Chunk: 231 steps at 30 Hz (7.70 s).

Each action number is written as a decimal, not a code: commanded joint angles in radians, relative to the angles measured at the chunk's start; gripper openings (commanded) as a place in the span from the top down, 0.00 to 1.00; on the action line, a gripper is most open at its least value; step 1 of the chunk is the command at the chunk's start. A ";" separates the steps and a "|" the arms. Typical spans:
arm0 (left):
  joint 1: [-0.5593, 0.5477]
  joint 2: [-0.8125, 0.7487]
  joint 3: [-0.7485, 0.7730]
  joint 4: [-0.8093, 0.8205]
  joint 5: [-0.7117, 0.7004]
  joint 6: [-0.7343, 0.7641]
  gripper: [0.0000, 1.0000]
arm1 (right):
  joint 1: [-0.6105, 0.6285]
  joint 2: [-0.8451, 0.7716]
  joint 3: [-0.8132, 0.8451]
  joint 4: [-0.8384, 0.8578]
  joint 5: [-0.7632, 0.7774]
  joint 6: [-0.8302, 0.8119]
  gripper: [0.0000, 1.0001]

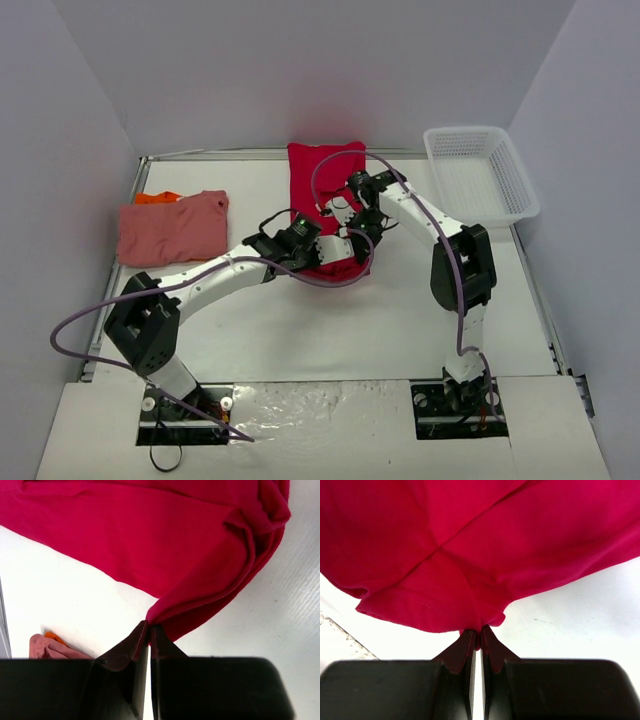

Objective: Fold and stack the t-shirts
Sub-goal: Fold the folded rectangular tshirt in 1/3 of the way

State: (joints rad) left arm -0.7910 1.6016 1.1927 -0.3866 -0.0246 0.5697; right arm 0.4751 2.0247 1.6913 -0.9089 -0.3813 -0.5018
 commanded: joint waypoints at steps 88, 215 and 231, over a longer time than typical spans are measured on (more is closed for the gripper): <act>0.263 0.627 0.766 0.023 -0.057 0.084 0.97 | -0.191 0.591 0.857 0.142 0.055 0.016 1.00; 0.317 0.379 0.453 0.107 0.271 -0.517 0.98 | -0.151 0.262 0.432 0.384 0.099 0.215 1.00; 0.317 0.468 0.447 0.117 0.304 -0.557 0.98 | -0.153 0.316 0.329 0.337 0.009 0.198 1.00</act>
State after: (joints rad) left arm -0.4770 2.1128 1.6154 -0.2840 0.2729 0.0299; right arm 0.3260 2.3379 2.0613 -0.5304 -0.3325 -0.2989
